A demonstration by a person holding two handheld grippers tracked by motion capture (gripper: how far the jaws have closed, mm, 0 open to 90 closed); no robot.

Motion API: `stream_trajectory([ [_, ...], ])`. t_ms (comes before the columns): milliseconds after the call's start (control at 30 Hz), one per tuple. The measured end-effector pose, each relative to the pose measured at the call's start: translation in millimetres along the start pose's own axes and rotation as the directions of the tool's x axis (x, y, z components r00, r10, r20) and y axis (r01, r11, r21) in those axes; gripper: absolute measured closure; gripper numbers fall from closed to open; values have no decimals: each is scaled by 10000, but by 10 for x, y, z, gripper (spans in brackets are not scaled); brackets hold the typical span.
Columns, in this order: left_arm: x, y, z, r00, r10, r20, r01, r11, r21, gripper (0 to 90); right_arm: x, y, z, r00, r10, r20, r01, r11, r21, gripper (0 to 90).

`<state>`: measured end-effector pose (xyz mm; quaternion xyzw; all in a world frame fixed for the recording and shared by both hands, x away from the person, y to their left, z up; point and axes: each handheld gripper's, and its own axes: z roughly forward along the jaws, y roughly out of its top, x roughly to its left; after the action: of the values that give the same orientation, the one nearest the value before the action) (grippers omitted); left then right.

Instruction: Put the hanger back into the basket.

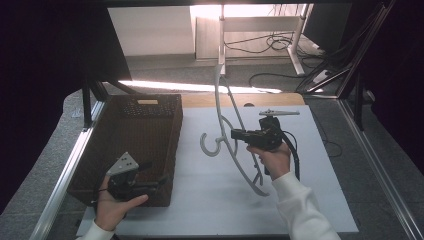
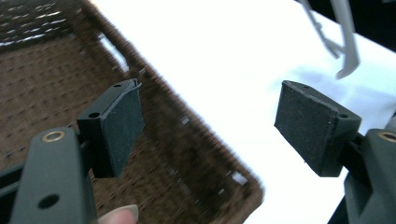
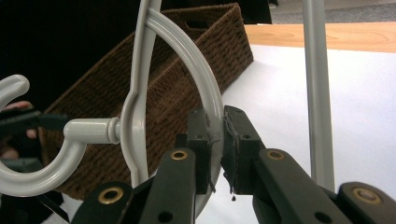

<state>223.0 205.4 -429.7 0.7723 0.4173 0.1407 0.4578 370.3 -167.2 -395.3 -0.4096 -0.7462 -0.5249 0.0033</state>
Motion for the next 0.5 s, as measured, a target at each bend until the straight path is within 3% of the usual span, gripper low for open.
stream_trajectory([
  [500, -468, 295, 448, 9948, 139, 1007, -144, 9999, 37, 257, -5, -10, 17, 9994, 290, -192, -296, 9991, -311, 813],
])
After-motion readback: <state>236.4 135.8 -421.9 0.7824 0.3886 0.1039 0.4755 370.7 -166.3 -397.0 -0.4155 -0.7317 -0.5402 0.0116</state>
